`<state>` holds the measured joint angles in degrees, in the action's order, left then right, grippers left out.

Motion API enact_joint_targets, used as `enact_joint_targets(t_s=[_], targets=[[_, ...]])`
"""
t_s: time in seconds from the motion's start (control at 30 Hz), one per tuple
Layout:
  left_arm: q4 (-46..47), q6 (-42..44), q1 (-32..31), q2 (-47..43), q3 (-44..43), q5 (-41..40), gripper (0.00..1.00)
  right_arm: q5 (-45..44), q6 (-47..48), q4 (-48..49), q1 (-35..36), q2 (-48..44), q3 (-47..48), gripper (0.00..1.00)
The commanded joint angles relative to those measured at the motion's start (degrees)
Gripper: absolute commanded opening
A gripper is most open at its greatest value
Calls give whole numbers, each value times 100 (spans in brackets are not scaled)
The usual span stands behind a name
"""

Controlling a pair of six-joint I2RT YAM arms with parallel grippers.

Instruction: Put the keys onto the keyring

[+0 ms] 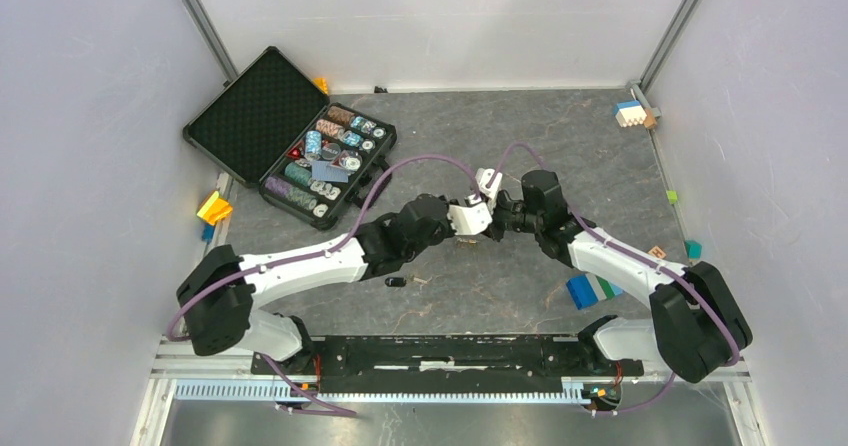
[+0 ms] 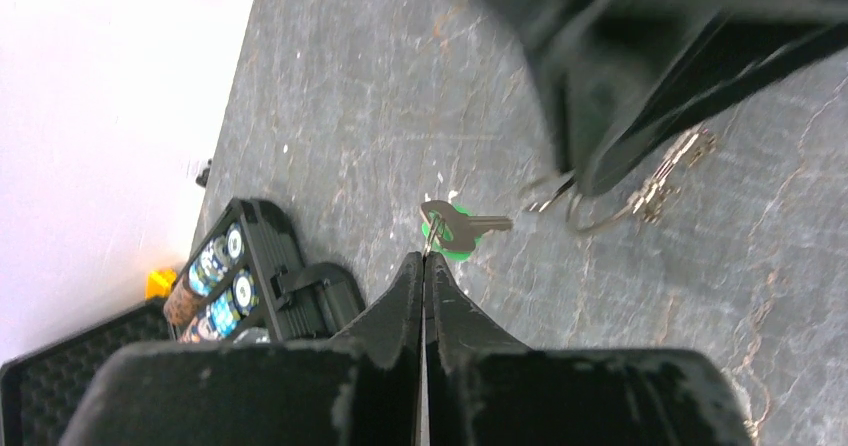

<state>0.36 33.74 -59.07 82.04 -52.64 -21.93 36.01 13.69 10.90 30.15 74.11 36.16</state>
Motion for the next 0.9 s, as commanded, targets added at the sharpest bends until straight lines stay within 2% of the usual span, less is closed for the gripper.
enact_joint_targets(t_s=[0.0, 0.23, 0.37, 0.47, 0.6, 0.87], targets=[[102, -343, 342, -612, 227, 96, 2, 240, 234, 26, -61, -57, 17, 0], [420, -234, 970, -1302, 1280, 1735, 2, 214, 203, 62, -200, -55, 5, 0], [605, -430, 1333, -1297, 1504, 2832, 2, 187, 265, 28, -230, -42, 22, 0], [282, -40, 1376, -1049, 1490, 3500, 2, 192, 294, -4, -297, -59, 24, 0], [93, 472, 1381, -686, 1527, 3887, 2, 229, 292, -1, -400, -98, 14, 0], [197, 901, 1312, -102, 1461, 3951, 3, 255, 292, 0, -525, -167, 14, 0]])
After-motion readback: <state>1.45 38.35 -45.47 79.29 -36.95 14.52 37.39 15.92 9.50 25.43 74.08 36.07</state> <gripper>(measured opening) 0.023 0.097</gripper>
